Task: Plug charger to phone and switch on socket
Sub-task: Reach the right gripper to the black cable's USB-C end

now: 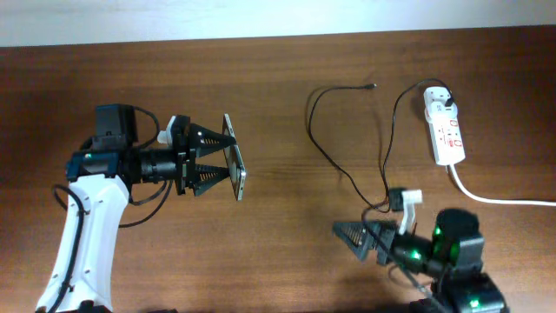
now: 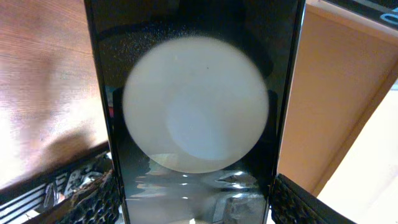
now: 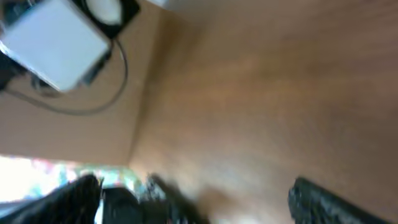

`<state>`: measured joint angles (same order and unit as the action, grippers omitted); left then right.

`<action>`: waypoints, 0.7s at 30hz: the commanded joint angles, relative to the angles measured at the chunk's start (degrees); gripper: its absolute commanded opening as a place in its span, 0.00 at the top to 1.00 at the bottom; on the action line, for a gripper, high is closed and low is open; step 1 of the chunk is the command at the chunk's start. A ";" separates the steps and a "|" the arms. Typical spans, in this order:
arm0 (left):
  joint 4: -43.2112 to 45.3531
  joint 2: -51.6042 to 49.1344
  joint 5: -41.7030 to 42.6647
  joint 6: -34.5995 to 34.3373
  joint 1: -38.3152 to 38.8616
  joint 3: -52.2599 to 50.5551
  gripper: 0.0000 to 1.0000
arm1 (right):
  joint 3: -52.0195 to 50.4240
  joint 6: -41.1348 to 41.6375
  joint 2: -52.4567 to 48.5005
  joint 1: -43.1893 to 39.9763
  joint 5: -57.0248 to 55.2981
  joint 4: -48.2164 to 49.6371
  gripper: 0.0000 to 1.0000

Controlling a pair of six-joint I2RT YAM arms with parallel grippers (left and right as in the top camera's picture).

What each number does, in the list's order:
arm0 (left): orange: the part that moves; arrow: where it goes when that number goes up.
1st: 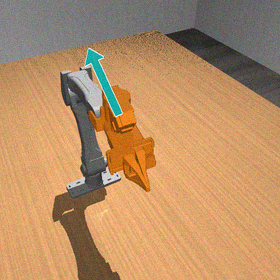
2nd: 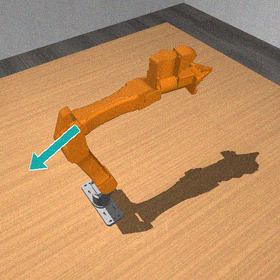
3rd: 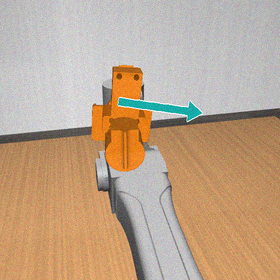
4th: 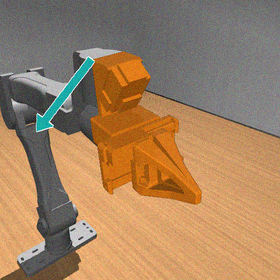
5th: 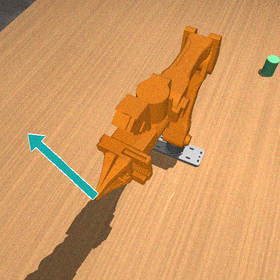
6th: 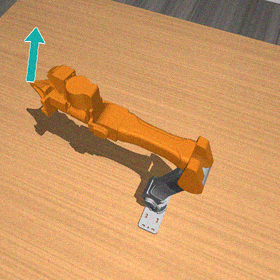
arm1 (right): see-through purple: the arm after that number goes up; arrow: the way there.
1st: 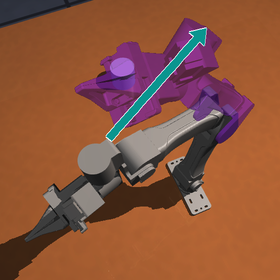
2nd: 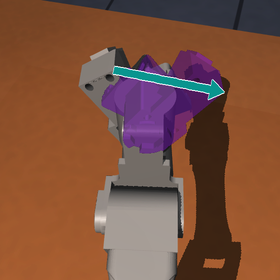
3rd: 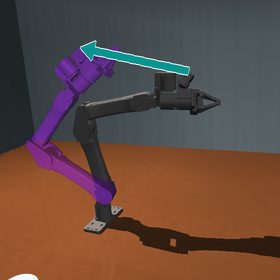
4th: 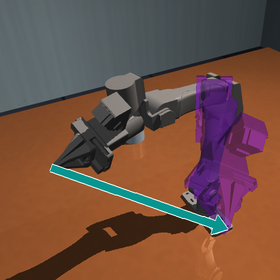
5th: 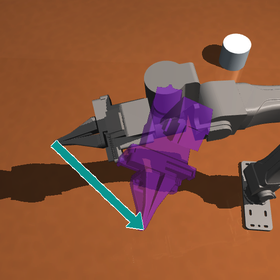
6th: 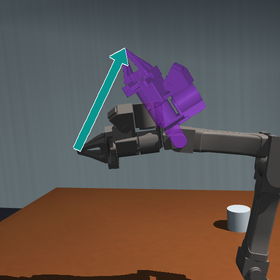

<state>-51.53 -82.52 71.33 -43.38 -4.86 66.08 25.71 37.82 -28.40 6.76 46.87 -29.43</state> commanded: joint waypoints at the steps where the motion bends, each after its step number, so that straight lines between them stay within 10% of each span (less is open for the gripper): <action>1: 0.13 0.24 0.20 0.11 -0.20 0.31 0.37 | 14.56 -7.63 -7.19 0.35 -6.75 -10.38 0.01; 12: 0.33 0.24 -7.80 -2.69 -0.17 0.31 0.39 | 28.41 -10.23 -14.53 2.29 -11.04 -14.19 0.01; 21: 0.31 0.24 -10.97 -3.54 -0.17 0.31 0.38 | 32.35 -4.09 -30.40 36.30 -35.78 3.96 0.00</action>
<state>-51.35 -82.52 59.88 -46.59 -4.86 66.08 56.27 32.49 -56.36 38.87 16.03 -29.41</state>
